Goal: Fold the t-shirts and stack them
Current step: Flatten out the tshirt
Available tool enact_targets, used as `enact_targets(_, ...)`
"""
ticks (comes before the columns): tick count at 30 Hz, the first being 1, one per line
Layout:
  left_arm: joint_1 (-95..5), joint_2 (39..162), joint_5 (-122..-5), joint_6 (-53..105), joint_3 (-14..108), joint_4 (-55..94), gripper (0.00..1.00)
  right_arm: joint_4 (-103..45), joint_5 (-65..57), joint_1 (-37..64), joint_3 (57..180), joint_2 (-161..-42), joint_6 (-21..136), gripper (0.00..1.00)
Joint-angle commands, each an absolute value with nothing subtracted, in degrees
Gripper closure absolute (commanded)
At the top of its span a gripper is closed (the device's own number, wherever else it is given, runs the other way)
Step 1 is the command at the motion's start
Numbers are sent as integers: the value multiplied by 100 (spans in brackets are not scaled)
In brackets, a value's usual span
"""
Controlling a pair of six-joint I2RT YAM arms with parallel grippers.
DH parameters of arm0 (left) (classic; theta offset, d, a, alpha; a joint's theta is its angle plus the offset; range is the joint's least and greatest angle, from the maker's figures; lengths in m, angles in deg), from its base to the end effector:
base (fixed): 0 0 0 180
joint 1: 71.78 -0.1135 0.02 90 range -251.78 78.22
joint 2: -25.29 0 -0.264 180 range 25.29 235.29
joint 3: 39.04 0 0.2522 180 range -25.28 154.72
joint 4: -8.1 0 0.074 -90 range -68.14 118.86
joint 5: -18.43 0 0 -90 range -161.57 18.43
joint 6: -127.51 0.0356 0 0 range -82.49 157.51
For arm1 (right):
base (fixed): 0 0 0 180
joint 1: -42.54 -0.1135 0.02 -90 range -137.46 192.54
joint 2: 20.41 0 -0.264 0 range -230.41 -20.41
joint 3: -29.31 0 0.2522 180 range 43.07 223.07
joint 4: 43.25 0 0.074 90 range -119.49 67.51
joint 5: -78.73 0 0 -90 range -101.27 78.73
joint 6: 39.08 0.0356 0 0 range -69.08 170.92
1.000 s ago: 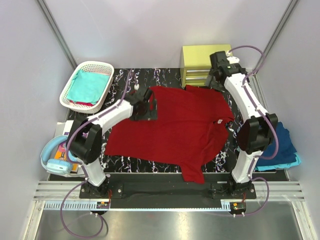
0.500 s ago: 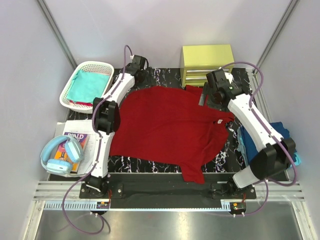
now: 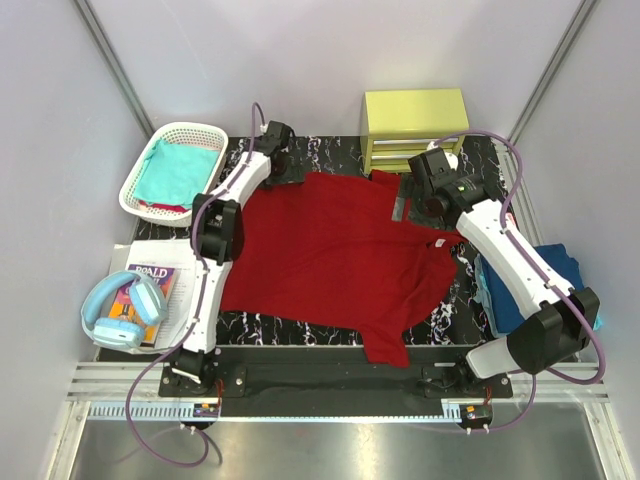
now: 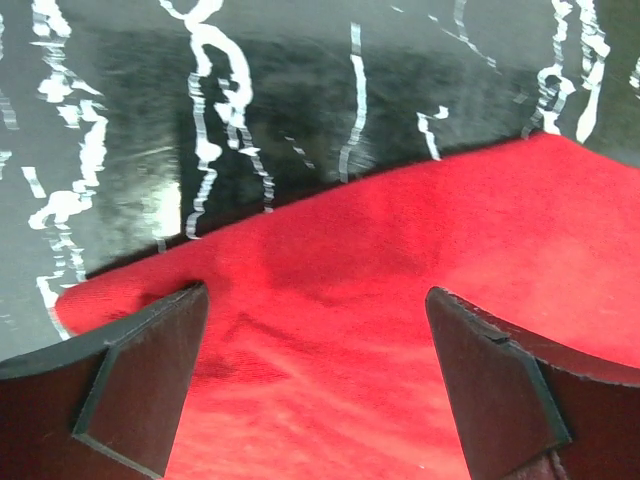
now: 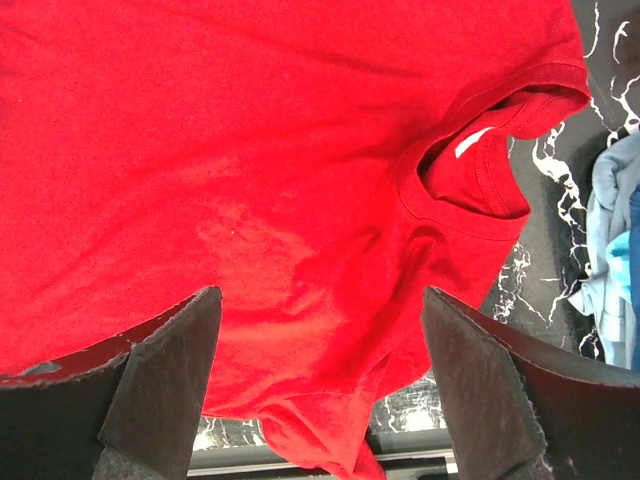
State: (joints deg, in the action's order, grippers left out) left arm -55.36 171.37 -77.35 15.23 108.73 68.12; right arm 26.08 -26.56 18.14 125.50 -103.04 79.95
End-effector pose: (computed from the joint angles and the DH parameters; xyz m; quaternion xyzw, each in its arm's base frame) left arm 0.5272 -0.1516 0.1751 -0.0629 0.9589 -0.0445 0.2732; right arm 0.2700 0.1122 0.3449 0.0774 0.9449 0.0176 0.3177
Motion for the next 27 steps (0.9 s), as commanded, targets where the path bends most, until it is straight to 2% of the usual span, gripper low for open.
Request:
enact_targets(1, -5613, 16119, -8229, 1571, 10463, 6195, 1, 2421, -2533, 1749, 12472, -10242, 7930, 13)
enact_targets(6, -5868, 16441, -7915, 1475, 10961, 6272, 1, 2473, -2516, 1749, 12437, -10154, 7974, 13)
enact_targets(12, -5974, 16775, -7686, 1431, 10893, 6264, 1, 2614, -2656, 1749, 12393, -10092, 7957, 13)
enact_targets(24, -5983, 17136, -7360, 1343, 10875, 6238, 8, 2667, -2797, 1749, 12402, -10232, 7983, 12)
enact_targets(27, -5983, 17145, -7360, 1369, 10840, 6238, 12, 2676, -2788, 1749, 12411, -10329, 7992, 12)
